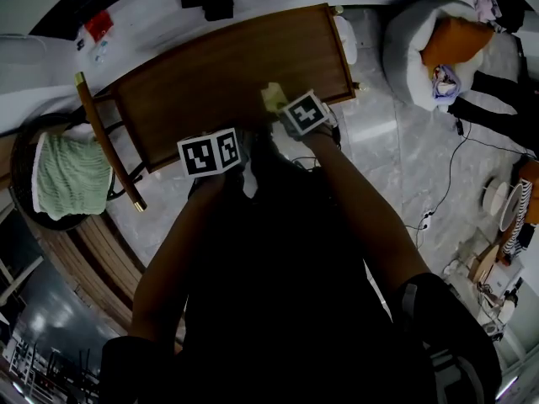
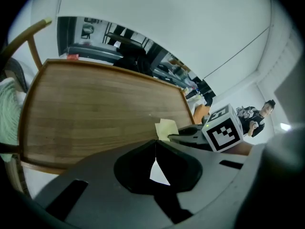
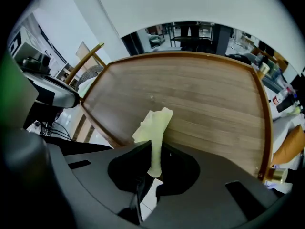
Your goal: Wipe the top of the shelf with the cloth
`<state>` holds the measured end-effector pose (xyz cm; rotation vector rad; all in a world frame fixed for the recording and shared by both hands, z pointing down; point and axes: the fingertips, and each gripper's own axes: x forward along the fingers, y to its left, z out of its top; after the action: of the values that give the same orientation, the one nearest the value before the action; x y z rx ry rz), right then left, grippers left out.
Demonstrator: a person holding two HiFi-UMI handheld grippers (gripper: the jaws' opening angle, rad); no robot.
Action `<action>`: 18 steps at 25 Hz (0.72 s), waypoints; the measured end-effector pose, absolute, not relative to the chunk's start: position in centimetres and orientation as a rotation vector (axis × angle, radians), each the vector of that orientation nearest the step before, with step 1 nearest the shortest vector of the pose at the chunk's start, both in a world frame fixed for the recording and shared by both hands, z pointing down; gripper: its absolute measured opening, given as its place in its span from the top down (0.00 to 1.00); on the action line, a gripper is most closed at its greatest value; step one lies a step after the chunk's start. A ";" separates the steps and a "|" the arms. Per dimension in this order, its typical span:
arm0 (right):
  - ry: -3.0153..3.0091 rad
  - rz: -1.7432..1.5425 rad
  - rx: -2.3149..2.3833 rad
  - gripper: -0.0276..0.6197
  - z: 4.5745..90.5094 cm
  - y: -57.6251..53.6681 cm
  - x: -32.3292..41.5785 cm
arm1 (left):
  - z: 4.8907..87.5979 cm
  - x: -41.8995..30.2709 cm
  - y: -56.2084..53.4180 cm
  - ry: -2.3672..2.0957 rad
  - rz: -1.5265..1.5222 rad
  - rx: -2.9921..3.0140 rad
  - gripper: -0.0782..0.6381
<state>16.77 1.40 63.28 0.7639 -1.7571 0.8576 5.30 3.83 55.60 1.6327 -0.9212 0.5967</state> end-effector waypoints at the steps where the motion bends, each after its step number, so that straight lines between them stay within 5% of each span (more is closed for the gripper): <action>1: -1.751 0.867 0.776 0.89 63.2 1.3 17.9 | 55.7 6.2 3.7 -0.915 0.602 1.636 0.87; 18: -1.626 0.829 1.014 0.89 62.2 -1.5 31.4 | 56.8 13.3 2.1 -0.888 0.616 1.654 0.87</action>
<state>31.41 -1.53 62.17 1.0143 -1.6258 0.8293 13.34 2.09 56.76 1.6544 -0.8884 0.6163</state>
